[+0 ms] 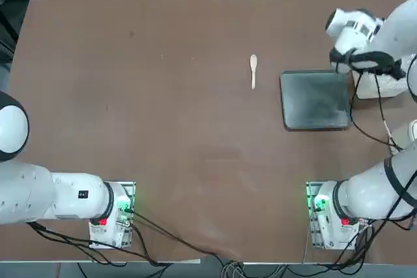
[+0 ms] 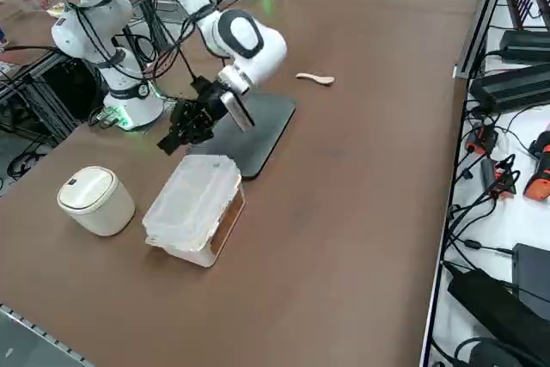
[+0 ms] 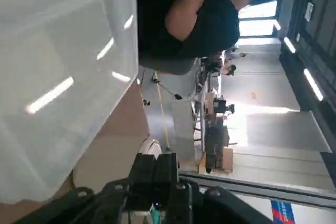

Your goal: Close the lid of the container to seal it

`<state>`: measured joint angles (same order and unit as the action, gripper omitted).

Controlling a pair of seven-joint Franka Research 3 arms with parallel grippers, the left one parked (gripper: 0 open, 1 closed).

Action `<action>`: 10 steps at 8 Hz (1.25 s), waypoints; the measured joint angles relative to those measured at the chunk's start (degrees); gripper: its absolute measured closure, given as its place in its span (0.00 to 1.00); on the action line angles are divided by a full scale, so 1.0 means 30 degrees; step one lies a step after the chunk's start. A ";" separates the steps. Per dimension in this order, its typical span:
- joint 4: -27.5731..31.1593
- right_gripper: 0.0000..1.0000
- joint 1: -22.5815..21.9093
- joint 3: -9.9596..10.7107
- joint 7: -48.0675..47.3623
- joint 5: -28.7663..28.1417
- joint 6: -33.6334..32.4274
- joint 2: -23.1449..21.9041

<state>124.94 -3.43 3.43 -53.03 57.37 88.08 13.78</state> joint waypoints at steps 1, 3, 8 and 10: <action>-0.1142 0.98 0.0378 0.0064 0.2343 -0.1194 0.0443 -0.0877; -0.1796 0.98 0.2033 0.0231 0.7275 -0.2943 0.3382 -0.3258; -0.1274 0.98 0.7030 0.0671 2.1006 -1.1270 1.1216 -0.5713; -0.0952 0.98 0.7512 0.0711 2.3923 -1.4069 1.2796 -0.5022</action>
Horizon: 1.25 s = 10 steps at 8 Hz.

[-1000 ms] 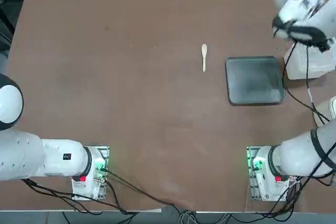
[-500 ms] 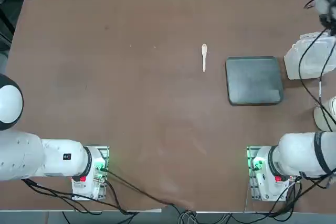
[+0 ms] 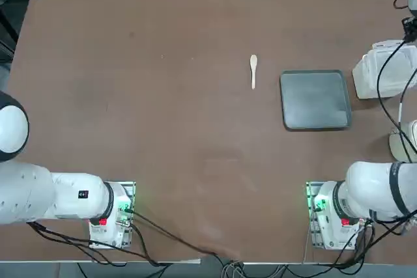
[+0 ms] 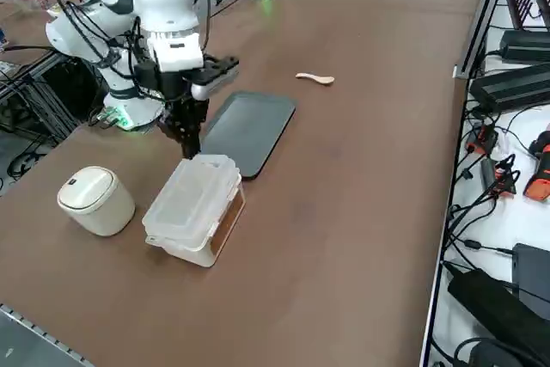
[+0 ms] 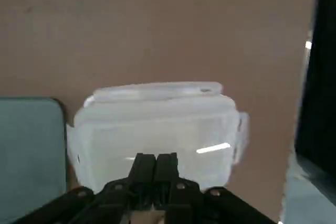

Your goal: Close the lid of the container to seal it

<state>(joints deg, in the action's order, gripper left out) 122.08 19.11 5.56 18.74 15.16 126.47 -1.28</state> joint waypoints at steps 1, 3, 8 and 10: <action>0.0058 0.98 0.0325 0.0014 0.0990 -0.0641 0.0946 0.0582; 0.0063 0.98 0.0982 0.0088 0.2693 -0.1679 0.2354 0.1741; 0.0044 0.98 0.1553 0.0105 0.3909 -0.2980 0.3305 0.3153; 0.0041 0.98 0.1553 0.0098 0.3910 -0.3002 0.3563 0.3421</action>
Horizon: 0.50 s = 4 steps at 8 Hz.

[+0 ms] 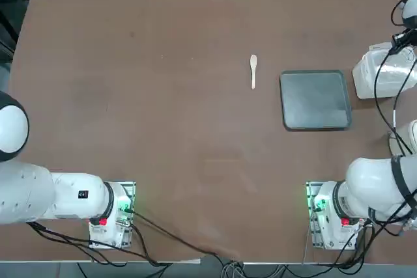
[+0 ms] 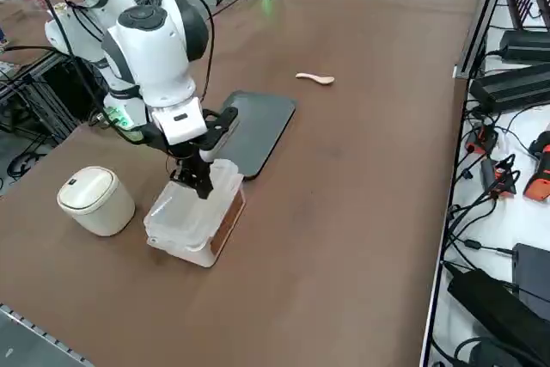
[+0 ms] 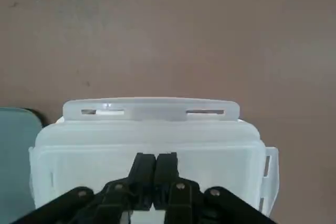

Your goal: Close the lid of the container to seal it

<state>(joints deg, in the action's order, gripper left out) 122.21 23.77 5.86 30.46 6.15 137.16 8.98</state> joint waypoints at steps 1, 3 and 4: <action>0.0000 0.98 0.0000 -0.0002 0.0000 -0.0100 0.0233 0.0229; -0.0094 0.98 0.0051 0.0050 0.0054 -0.0784 0.0396 0.0466; -0.0103 0.98 0.0073 0.0064 0.0081 -0.0941 0.0403 0.0478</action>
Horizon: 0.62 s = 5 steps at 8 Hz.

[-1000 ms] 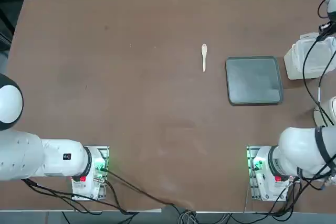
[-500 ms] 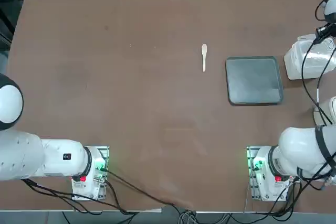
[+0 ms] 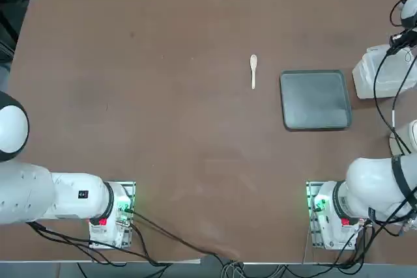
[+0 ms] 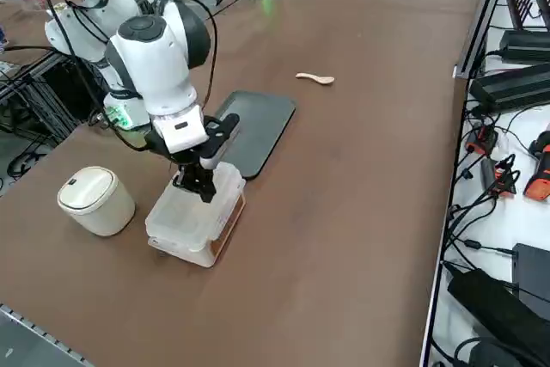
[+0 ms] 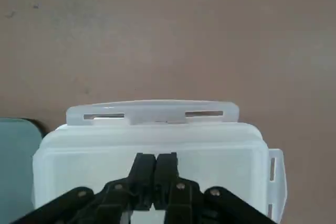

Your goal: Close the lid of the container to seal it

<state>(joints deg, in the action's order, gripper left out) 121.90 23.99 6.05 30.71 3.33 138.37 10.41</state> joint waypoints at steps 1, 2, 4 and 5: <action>-0.0005 0.98 0.0006 0.0000 0.0001 -0.0035 0.0006 0.0006; -0.0007 0.98 0.0006 0.0000 0.0001 -0.0043 0.0011 0.0009; -0.0030 0.98 0.0003 -0.0001 0.0001 -0.0053 0.0014 0.0018; -0.0068 0.98 -0.0011 -0.0006 0.0002 -0.0053 0.0012 0.0025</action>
<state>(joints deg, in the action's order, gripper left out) 121.69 23.95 6.03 30.71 3.17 138.40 10.49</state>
